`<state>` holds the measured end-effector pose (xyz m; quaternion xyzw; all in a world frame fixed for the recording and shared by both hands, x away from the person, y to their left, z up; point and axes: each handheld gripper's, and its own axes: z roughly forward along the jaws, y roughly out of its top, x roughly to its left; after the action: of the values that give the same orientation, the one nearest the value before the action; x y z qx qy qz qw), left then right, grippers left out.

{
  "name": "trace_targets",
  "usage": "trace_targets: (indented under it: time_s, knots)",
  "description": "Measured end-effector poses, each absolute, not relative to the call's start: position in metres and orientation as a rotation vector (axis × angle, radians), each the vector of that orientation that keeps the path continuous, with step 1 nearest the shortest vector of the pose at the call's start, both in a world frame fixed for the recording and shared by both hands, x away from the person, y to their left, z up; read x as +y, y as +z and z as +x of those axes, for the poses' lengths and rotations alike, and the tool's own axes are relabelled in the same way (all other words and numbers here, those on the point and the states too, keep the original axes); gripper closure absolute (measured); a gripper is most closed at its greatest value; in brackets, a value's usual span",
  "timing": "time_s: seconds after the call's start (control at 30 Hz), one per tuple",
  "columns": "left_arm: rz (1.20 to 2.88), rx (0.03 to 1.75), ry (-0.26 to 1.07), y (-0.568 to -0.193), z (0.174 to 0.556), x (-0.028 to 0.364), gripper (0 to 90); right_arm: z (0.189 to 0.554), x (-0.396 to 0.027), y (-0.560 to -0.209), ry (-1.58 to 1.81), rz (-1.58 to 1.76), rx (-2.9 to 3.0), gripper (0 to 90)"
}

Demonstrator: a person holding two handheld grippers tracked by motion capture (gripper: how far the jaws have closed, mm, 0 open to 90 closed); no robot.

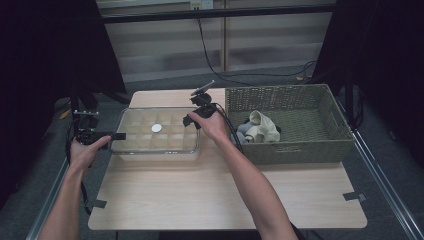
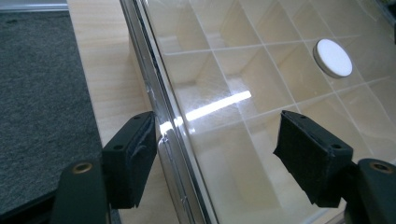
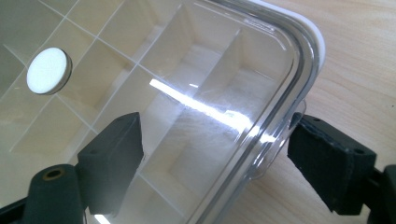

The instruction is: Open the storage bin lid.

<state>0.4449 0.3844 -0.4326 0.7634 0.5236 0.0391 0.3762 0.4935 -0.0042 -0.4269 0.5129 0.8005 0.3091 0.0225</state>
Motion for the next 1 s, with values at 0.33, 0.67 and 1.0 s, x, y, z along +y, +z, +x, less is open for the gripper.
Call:
trace_targets:
  time_s: [0.33,0.67,1.0]
  knots:
    - [1.940,1.343,0.073,-0.4370,0.4504,0.3797,24.8,0.4974,-0.0056,-0.4329,1.032,1.654,2.438,17.5]
    - [1.912,1.360,0.063,-0.4387,0.4527,0.3790,25.4,0.4951,-0.0042,-0.4322,1.038,1.674,2.401,18.5]
    - [1.894,1.360,0.097,-0.4393,0.4526,0.3789,26.5,0.4925,-0.0042,-0.4304,1.023,1.689,2.398,19.1]
